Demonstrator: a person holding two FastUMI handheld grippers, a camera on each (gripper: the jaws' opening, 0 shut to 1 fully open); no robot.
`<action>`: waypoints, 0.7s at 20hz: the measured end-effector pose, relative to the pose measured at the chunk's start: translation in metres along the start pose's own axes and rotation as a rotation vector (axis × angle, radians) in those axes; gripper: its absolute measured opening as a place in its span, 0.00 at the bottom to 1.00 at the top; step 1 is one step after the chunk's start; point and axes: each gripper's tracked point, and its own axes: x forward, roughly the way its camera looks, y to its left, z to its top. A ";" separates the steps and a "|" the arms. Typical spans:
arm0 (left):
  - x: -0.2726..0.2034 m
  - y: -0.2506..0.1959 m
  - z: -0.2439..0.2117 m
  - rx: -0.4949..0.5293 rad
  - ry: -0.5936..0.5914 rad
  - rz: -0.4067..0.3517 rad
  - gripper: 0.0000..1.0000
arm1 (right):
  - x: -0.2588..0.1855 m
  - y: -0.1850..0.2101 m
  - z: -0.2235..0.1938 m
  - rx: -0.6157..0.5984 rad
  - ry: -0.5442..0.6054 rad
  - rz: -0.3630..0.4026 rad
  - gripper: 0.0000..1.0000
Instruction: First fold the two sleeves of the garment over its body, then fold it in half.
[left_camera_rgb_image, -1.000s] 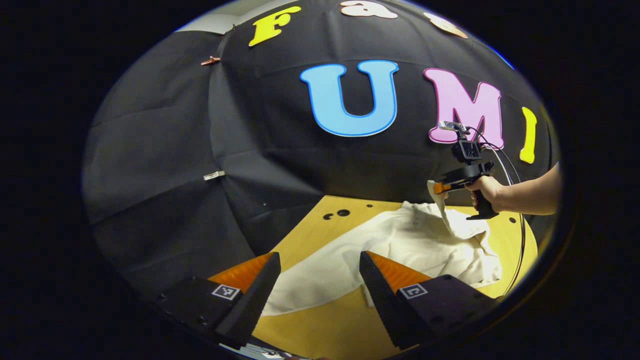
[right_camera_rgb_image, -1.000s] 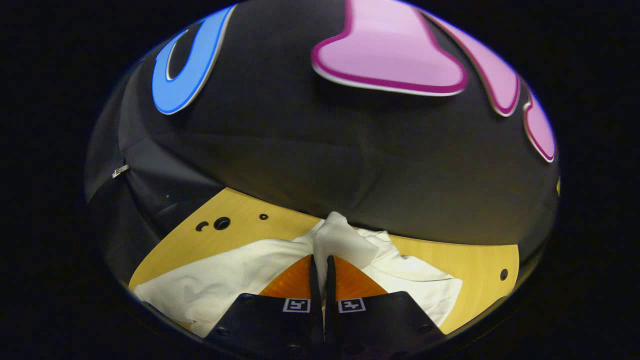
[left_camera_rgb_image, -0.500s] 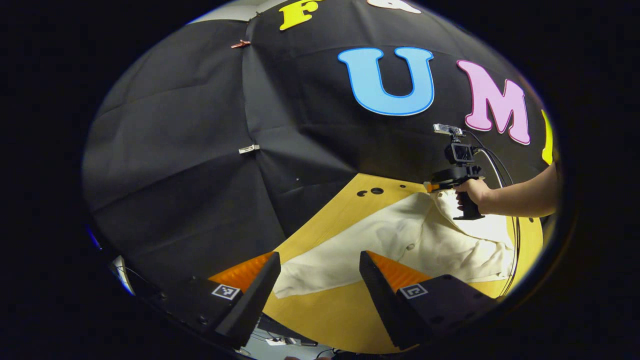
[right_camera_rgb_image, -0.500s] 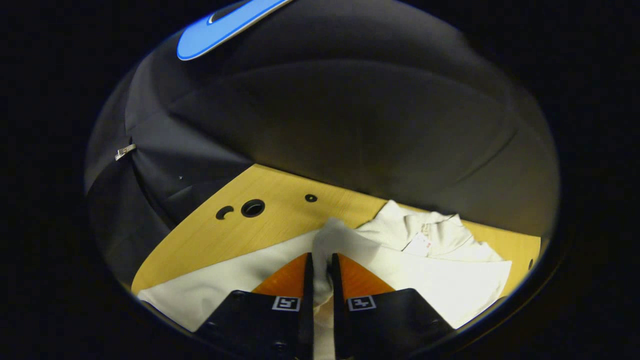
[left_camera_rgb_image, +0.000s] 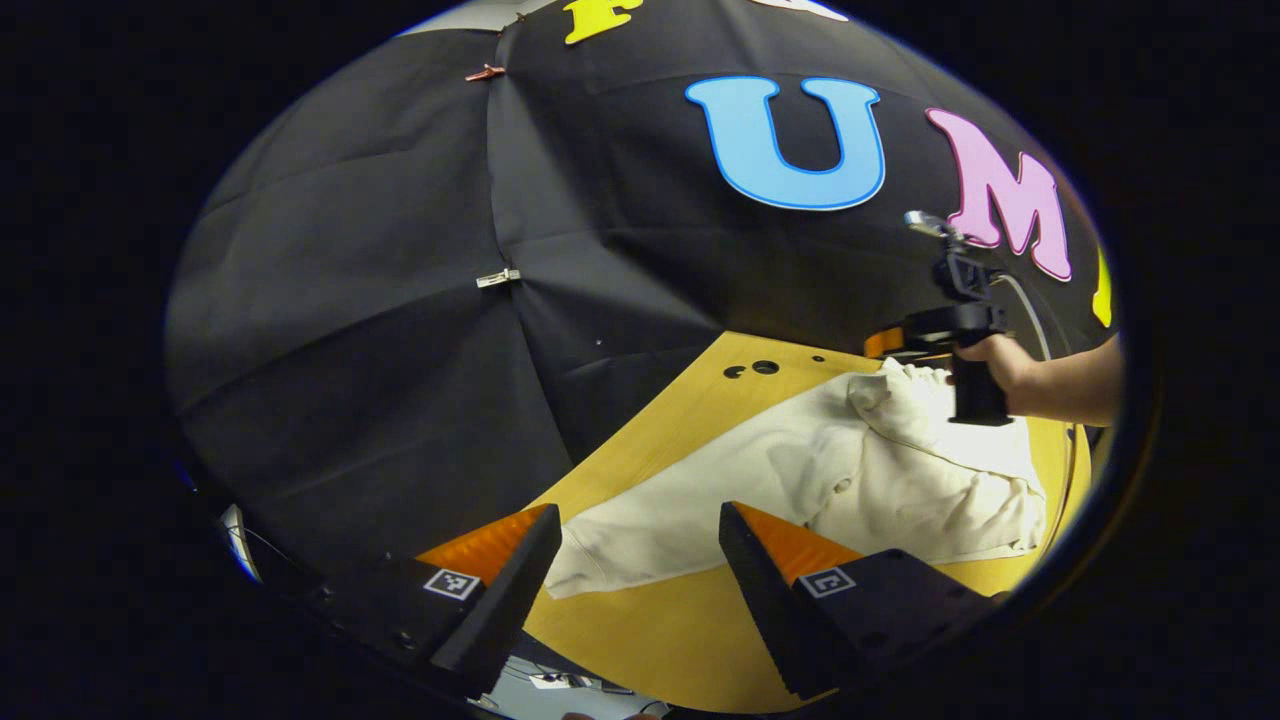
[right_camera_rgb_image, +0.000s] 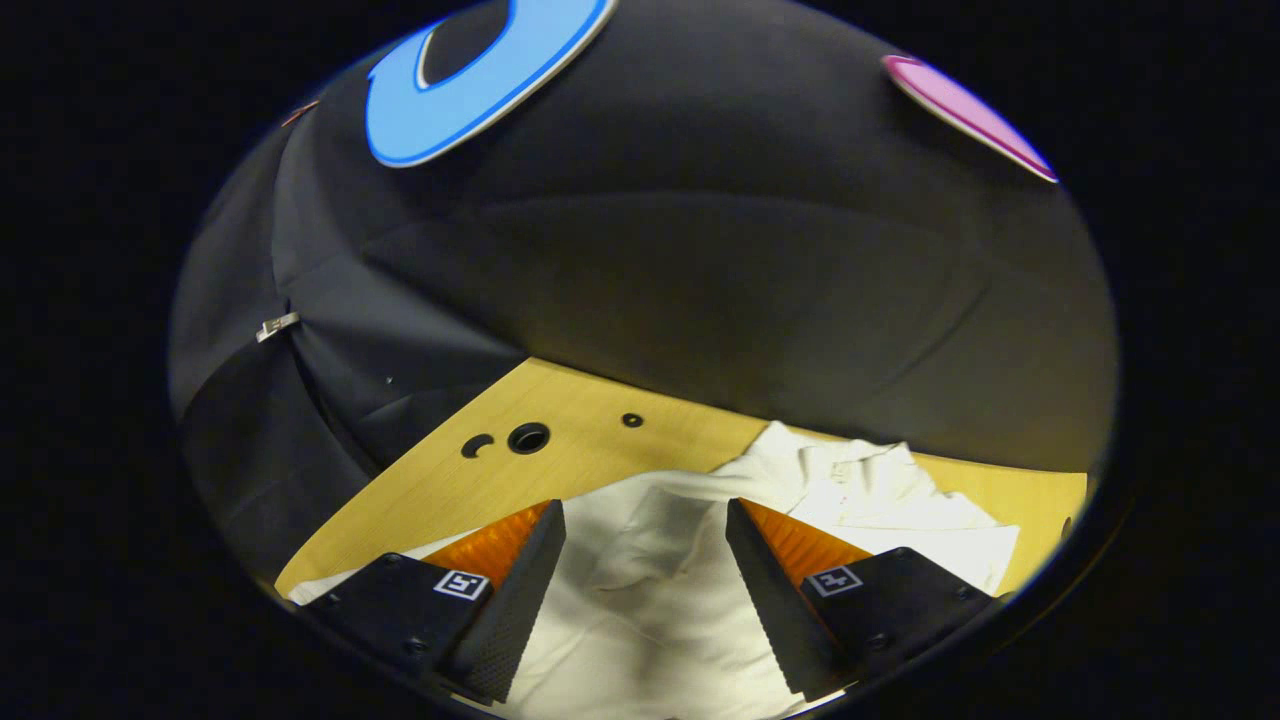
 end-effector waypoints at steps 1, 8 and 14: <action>0.005 0.001 -0.005 -0.016 0.024 0.007 0.99 | -0.010 -0.016 0.003 0.008 -0.009 -0.025 0.98; 0.024 0.017 -0.040 -0.113 0.168 0.131 1.00 | -0.094 -0.109 -0.008 0.029 -0.027 -0.186 0.98; 0.039 0.025 -0.061 -0.245 0.271 0.242 1.00 | -0.149 -0.147 -0.013 0.066 -0.037 -0.252 0.98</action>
